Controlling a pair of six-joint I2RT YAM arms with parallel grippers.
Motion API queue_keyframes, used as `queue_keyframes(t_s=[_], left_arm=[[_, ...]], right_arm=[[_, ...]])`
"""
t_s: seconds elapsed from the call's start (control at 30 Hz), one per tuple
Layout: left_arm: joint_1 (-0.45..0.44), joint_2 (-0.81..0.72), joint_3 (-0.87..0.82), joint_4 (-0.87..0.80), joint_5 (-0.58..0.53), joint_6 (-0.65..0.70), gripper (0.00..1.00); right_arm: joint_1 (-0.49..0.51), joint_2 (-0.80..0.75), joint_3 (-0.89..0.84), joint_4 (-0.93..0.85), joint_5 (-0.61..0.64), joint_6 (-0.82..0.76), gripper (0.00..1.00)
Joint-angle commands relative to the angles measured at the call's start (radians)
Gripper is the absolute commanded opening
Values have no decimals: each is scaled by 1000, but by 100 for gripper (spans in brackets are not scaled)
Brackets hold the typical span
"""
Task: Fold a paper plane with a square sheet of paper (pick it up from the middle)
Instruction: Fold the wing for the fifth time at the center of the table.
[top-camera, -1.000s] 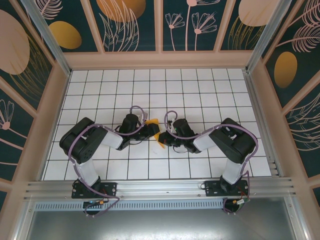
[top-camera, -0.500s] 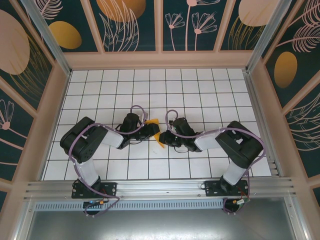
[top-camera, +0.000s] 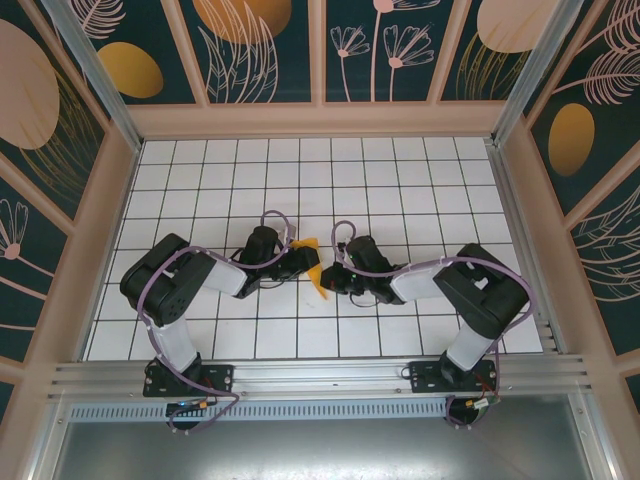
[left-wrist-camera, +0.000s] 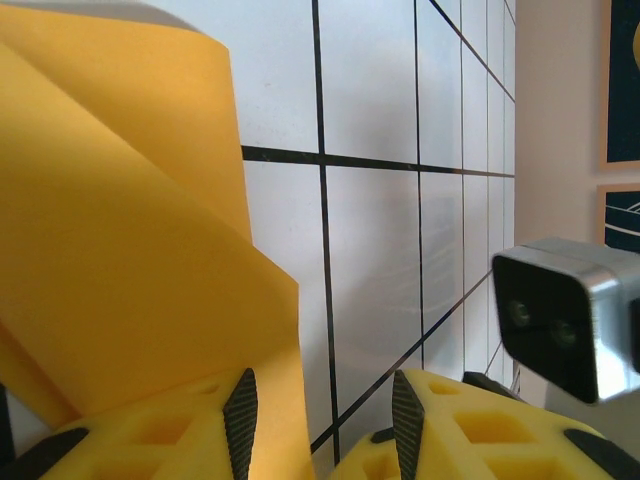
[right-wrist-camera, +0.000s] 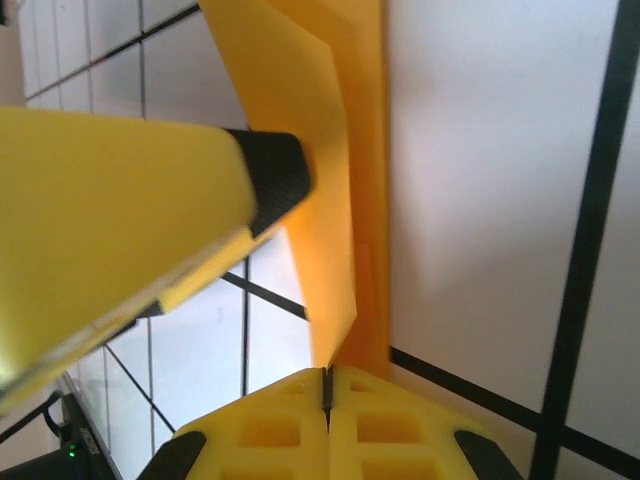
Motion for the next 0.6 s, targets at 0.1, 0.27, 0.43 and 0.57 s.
queue_keyframes(t_s=[0.1,0.27,0.43,0.57], left_arm=[[-5,37,-10,-100,-57,33,44],[-4,38,-7,-106,-56,35,44],[-4,39,-8,-101,-55,33,44],[-4,38,-11,-97,-52,30,44]], right_arm=[[17,61,-28,-39,-48,-41,6],[18,6,-19,-45,-49,-36,9],[18,-72,1,-96,-24,-45,11],[19,-66,-13,-73,-51,-31,11]])
